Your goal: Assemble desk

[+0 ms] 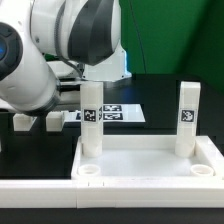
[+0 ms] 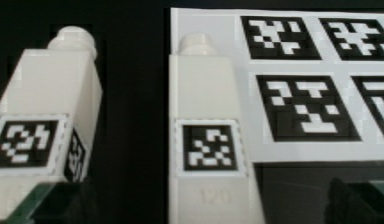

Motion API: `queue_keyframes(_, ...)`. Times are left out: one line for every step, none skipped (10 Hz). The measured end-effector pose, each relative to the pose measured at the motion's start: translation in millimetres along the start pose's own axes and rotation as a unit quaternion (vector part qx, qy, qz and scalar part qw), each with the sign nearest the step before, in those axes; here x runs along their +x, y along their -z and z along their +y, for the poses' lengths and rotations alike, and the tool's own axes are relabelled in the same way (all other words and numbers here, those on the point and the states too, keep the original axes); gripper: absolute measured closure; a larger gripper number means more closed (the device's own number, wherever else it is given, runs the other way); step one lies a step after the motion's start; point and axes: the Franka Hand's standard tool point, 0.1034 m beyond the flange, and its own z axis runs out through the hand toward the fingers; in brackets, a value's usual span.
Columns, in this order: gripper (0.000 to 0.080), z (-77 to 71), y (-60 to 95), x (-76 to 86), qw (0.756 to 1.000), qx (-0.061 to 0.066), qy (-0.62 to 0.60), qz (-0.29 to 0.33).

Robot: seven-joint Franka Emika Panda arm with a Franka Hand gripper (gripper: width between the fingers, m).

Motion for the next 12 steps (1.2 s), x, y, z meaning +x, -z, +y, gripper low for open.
queue_keyframes(0.0151, 3.4, -4.7, 0.9, 1.0, 0.002, -0.003, -0.005)
queue_keyframes(0.0151, 6.8, -6.5, -0.1, 1.0, 0.004, -0.008, -0.007)
queue_keyframes(0.0151, 8.4, -7.6, -0.6, 1.0, 0.005, -0.011, -0.009)
queue_keyframes(0.0151, 7.2, -7.2, -0.3, 1.0, 0.003, -0.011, -0.009)
queue_keyframes(0.0151, 5.6, -4.5, 1.3, 1.0, 0.001, -0.01, -0.007)
queue_keyframes(0.0151, 4.1, -0.6, 4.7, 1.0, -0.001, -0.012, -0.003)
queue_keyframes(0.0151, 2.1, 1.1, 6.0, 1.0, -0.003, -0.01, -0.002)
queue_keyframes(0.0151, 0.6, 2.8, 6.8, 1.0, -0.005, -0.009, 0.0)
queue_keyframes(0.0151, 0.8, 3.3, 7.0, 1.0, -0.005, -0.009, 0.001)
queue_keyframes(0.0151, 0.7, 2.9, 7.9, 1.0, -0.005, -0.009, 0.001)
queue_keyframes(0.0151, -1.3, 1.9, 8.9, 1.0, -0.006, -0.008, 0.0)
queue_keyframes(0.0151, -4.1, 1.3, 9.7, 1.0, -0.008, -0.008, -0.001)
